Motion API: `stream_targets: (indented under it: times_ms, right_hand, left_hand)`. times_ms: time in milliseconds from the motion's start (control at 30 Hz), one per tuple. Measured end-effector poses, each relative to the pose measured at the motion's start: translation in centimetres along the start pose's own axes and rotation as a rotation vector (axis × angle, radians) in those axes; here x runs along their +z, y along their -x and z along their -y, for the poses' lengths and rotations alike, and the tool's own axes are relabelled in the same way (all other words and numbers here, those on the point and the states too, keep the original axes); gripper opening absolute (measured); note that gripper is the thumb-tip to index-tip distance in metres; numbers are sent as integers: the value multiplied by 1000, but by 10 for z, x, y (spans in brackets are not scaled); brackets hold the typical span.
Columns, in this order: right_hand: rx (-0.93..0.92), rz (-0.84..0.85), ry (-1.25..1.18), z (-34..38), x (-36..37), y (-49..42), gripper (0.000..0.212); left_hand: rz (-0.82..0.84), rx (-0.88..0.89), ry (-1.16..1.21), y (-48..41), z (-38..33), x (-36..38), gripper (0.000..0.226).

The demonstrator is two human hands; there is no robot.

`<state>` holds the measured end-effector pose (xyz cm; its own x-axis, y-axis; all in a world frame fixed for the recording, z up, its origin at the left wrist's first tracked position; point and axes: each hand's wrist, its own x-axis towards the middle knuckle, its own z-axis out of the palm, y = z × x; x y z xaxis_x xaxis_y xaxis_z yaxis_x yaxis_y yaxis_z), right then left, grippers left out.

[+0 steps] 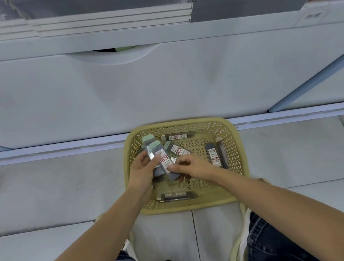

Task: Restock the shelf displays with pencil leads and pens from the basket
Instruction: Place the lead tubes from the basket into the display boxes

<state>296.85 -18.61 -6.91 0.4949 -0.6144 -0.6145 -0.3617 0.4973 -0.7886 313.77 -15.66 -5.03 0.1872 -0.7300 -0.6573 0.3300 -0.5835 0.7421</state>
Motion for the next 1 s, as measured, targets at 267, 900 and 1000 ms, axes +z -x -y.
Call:
stream_targets:
  times_ms: [267, 900, 1000]
  right_hand:
    - [-92, -192, 347, -4, -15, -10, 21]
    - [18, -396, 900, -44, -14, -27, 72]
    - [36, -404, 824, -45, -19, -27, 54]
  left_hand:
    - [9, 16, -32, 0, 5, -6, 15]
    - [26, -53, 0, -2, 2, -15, 27]
    - [32, -62, -17, -1, 1, -15, 29]
